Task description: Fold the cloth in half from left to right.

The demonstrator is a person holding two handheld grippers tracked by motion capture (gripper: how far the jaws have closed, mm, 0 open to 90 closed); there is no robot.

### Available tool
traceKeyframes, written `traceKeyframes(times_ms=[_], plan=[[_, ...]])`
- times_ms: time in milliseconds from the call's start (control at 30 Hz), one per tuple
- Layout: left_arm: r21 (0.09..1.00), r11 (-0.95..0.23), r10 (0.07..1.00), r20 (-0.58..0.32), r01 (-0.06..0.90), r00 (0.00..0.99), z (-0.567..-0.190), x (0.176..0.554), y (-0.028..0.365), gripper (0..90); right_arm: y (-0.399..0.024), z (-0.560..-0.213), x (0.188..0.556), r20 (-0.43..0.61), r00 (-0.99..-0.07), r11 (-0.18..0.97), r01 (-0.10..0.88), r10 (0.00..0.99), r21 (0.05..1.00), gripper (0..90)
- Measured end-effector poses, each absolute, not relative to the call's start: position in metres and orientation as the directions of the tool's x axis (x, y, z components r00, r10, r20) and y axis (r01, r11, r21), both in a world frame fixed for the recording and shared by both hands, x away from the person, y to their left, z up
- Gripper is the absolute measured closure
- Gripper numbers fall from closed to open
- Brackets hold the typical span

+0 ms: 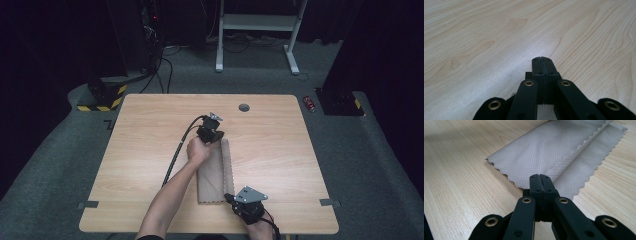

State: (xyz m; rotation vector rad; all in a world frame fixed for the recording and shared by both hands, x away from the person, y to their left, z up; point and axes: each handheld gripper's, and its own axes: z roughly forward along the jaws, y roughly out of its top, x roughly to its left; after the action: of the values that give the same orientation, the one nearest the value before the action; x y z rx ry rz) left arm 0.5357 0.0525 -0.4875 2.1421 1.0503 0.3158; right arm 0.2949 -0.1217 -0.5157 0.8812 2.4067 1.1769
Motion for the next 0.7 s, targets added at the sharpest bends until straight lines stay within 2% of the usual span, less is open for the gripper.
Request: traceKeyframes(times_ms=[700], plan=[[0.682,-0.433,0.761,-0.074,0.590,0.644,-0.498,0.539,0.035,90.0,-0.135,-0.520,0.296,-0.008,-0.736,0.464,0.419,0.677,0.781,89.5]])
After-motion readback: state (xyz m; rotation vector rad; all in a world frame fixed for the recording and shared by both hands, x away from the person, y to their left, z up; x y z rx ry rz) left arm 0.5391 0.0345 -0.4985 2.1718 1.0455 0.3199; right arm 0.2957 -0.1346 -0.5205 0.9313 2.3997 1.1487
